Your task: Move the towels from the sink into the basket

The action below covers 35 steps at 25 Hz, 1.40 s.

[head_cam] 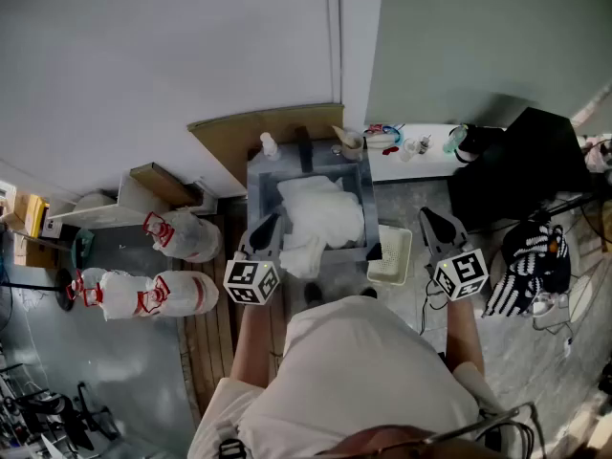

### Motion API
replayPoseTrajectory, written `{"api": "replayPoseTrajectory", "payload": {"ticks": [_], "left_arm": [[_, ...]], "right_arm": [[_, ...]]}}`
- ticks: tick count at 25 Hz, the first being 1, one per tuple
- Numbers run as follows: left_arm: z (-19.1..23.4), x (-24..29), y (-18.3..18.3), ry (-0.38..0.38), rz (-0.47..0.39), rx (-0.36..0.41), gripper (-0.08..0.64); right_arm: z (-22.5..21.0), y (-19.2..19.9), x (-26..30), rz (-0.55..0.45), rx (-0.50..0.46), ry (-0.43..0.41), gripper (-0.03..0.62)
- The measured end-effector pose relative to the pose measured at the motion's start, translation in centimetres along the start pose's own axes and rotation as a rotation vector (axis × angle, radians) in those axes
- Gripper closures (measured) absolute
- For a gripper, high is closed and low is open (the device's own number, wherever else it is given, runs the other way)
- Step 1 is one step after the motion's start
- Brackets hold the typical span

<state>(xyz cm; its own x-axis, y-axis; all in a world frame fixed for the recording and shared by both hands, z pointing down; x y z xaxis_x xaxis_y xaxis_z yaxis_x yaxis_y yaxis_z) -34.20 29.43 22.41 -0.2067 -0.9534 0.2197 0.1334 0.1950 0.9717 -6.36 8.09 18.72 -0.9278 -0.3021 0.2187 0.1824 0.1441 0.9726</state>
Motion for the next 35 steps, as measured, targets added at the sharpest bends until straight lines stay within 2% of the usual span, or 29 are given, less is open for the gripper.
{"api": "replayPoseTrajectory", "payload": {"ticks": [11,17,22,25,35], "left_arm": [[0.4,-0.6,0.1,-0.001,0.005,-0.010,0.535],[0.5,-0.4,0.8,0.023,0.036,0.006,0.535],[0.1,1.2,1.7,0.076,0.058,0.026,0.534],[-0.5,2.7,2.8,0.139,0.092,0.051,0.534],[-1.8,8.1,8.2,0.289,0.265,0.156,0.532]], "right_arm": [[0.8,0.0,0.3,0.002,0.004,-0.001,0.589],[1.2,0.3,0.4,0.006,0.022,0.001,0.589],[1.5,1.9,1.1,0.046,0.033,-0.006,0.589],[1.5,3.0,1.8,0.069,0.036,-0.012,0.589],[2.9,8.2,3.3,0.167,0.114,0.011,0.589]]}}
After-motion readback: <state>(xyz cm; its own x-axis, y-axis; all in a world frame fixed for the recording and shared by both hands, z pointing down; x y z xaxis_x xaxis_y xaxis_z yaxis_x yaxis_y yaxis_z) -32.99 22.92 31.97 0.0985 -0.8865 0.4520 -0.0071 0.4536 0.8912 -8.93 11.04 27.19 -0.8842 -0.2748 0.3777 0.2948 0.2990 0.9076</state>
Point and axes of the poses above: the fingertips, and each gripper's own axes: x forward along the fingers, z to its left, y out of its underside, the point moved 4 cm from there along -x, backward along the fingers, and after that the axes turned 6 degrees about x, right-handed, at the moved point
